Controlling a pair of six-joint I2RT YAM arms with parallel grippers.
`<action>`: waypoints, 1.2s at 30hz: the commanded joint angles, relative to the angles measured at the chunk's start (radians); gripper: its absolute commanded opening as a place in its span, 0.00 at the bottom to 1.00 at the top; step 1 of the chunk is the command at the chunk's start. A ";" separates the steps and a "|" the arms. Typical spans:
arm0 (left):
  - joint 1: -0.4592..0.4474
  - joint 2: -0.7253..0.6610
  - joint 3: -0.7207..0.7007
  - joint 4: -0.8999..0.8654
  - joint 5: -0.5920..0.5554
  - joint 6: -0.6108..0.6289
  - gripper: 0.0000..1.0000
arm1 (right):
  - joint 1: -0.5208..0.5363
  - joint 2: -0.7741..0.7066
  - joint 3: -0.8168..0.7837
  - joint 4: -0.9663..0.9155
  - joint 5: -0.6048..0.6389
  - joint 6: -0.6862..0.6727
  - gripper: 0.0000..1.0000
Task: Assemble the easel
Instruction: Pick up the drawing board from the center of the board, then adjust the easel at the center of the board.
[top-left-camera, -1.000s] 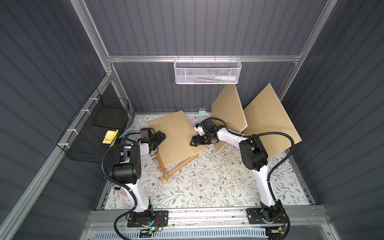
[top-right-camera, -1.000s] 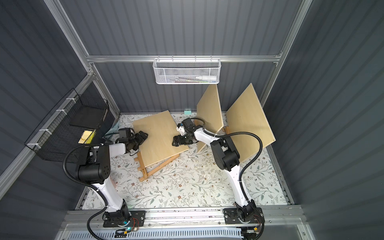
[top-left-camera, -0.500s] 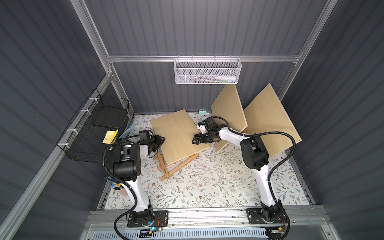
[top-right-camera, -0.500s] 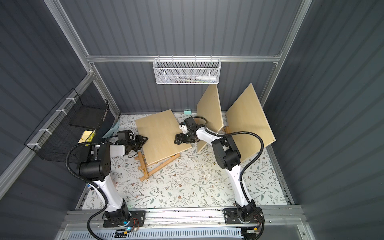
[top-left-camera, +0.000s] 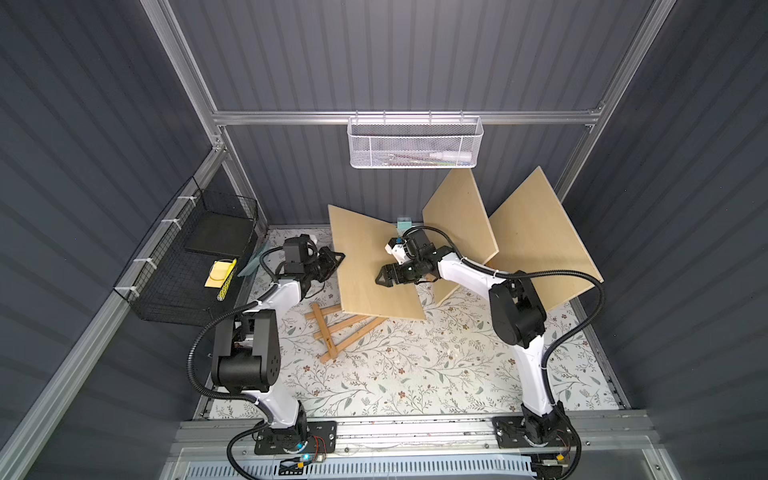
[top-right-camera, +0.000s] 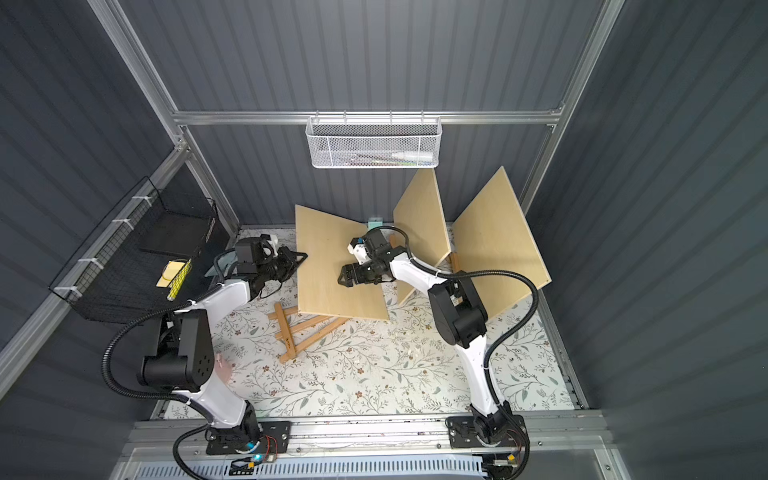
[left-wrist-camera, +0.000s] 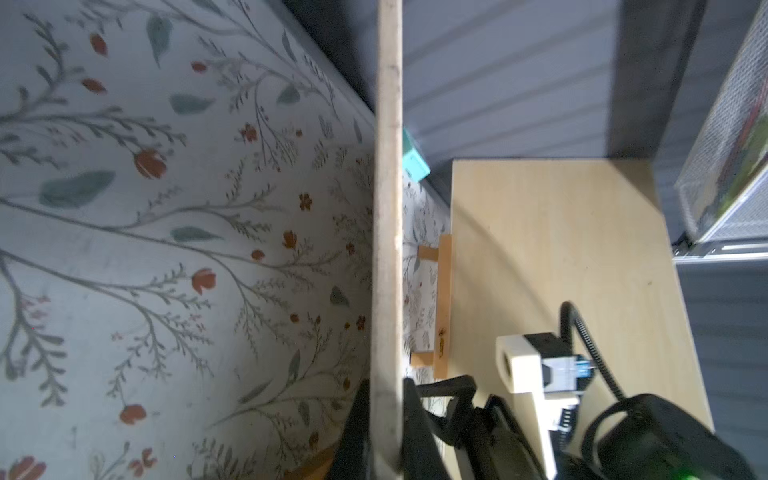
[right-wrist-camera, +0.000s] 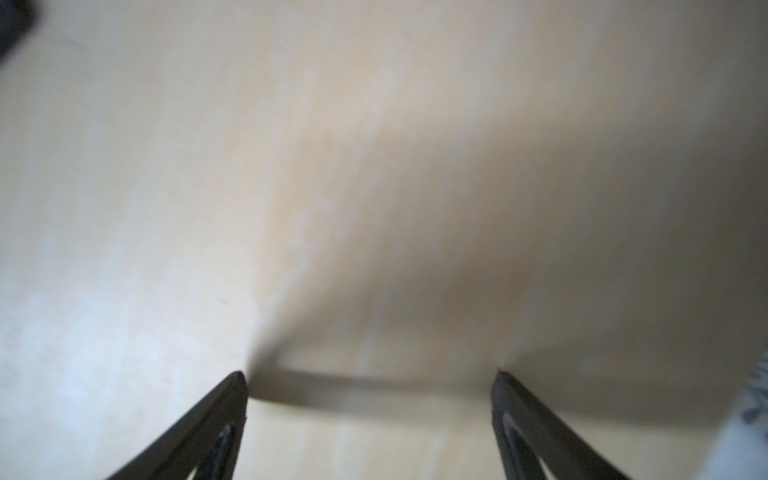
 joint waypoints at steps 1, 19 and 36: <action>-0.025 -0.090 0.103 -0.135 -0.095 0.159 0.00 | -0.002 -0.089 -0.013 0.006 0.013 -0.002 0.92; -0.119 -0.214 0.270 -0.133 -0.190 -0.104 0.00 | 0.004 -0.583 -0.258 -0.200 0.297 -0.032 0.96; -0.121 -0.418 0.468 -0.407 -0.603 0.124 0.00 | 0.085 -0.801 -0.615 -0.123 -0.039 -0.176 0.98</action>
